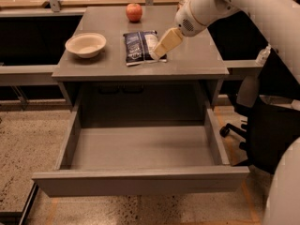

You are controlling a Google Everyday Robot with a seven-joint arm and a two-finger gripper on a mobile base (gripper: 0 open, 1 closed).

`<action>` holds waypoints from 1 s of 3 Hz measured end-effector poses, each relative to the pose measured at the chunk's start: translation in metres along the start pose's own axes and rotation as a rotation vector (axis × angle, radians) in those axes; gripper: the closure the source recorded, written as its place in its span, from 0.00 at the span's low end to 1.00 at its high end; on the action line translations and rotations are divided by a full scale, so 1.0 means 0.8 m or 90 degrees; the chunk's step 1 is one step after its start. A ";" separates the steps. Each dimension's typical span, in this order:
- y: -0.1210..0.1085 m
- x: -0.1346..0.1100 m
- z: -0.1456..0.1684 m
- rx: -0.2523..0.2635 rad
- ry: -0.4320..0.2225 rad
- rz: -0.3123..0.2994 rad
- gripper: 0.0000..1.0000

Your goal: Place blue chip bag into top drawer

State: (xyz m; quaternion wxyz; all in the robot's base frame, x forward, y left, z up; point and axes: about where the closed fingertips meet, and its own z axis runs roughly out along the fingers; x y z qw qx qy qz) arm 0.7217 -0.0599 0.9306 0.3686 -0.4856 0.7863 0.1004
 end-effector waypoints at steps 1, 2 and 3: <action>-0.010 -0.013 0.035 -0.006 -0.038 0.035 0.00; -0.022 -0.020 0.077 -0.020 -0.067 0.062 0.00; -0.033 -0.019 0.121 -0.041 -0.083 0.085 0.00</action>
Offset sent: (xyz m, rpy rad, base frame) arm 0.0873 0.0495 -0.0489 0.2317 0.0317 -0.0425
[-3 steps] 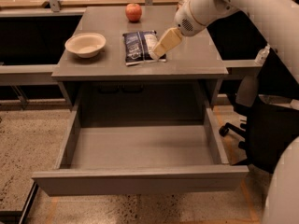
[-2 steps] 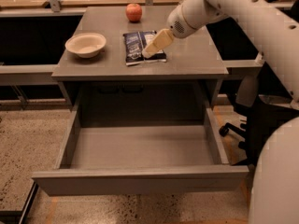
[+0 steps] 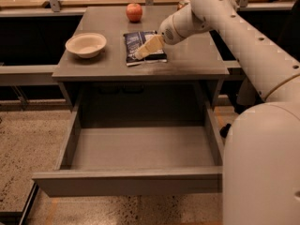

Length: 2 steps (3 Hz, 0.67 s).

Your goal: Place blue chip bag into top drawer

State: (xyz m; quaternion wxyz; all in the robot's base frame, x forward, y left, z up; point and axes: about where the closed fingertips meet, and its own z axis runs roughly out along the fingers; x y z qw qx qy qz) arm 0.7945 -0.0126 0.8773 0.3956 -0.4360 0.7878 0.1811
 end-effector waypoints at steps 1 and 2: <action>-0.012 0.009 0.036 -0.020 -0.015 0.025 0.00; -0.017 0.010 0.051 -0.021 -0.023 0.032 0.18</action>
Offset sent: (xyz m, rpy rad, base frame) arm 0.0404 0.0131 -0.0344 0.0823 0.0219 -0.0167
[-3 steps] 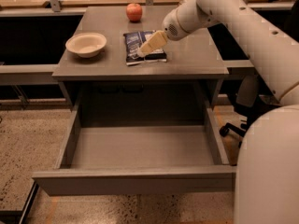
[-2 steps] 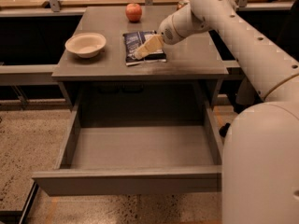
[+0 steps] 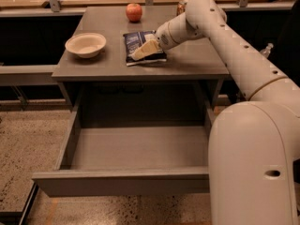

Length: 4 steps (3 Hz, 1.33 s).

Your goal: Place blue chip bag into top drawer

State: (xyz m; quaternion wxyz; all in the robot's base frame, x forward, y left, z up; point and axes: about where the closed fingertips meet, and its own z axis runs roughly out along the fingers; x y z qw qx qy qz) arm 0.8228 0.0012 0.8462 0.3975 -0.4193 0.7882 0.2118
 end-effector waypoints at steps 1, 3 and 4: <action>-0.001 -0.001 0.003 0.008 0.000 0.001 0.42; 0.014 -0.004 -0.028 0.032 0.005 -0.008 0.88; 0.035 -0.012 -0.075 0.039 0.015 -0.030 1.00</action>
Offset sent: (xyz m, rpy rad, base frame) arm -0.0163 -0.0147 0.0182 -0.0261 -0.0360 -0.0607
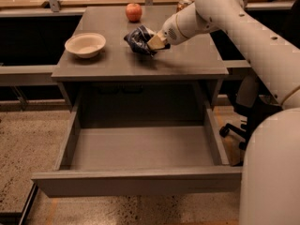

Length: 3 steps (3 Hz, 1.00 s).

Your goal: Place blue chip bag into top drawer

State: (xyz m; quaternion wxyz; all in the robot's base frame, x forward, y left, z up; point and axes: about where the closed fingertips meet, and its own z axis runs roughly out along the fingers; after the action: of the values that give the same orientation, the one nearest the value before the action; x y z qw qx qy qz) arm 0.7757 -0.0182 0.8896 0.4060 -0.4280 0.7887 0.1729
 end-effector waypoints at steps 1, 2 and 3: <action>0.027 -0.008 -0.064 0.013 0.013 -0.023 1.00; 0.070 -0.025 -0.145 0.013 0.022 -0.084 1.00; 0.070 -0.025 -0.144 0.013 0.022 -0.084 1.00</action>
Offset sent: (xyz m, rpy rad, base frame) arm -0.1545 -0.0518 0.1319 -0.1641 -0.1312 0.1180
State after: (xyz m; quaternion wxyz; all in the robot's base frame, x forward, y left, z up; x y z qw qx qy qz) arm 0.6794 -0.0471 0.9716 0.4068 -0.4777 0.7677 0.1303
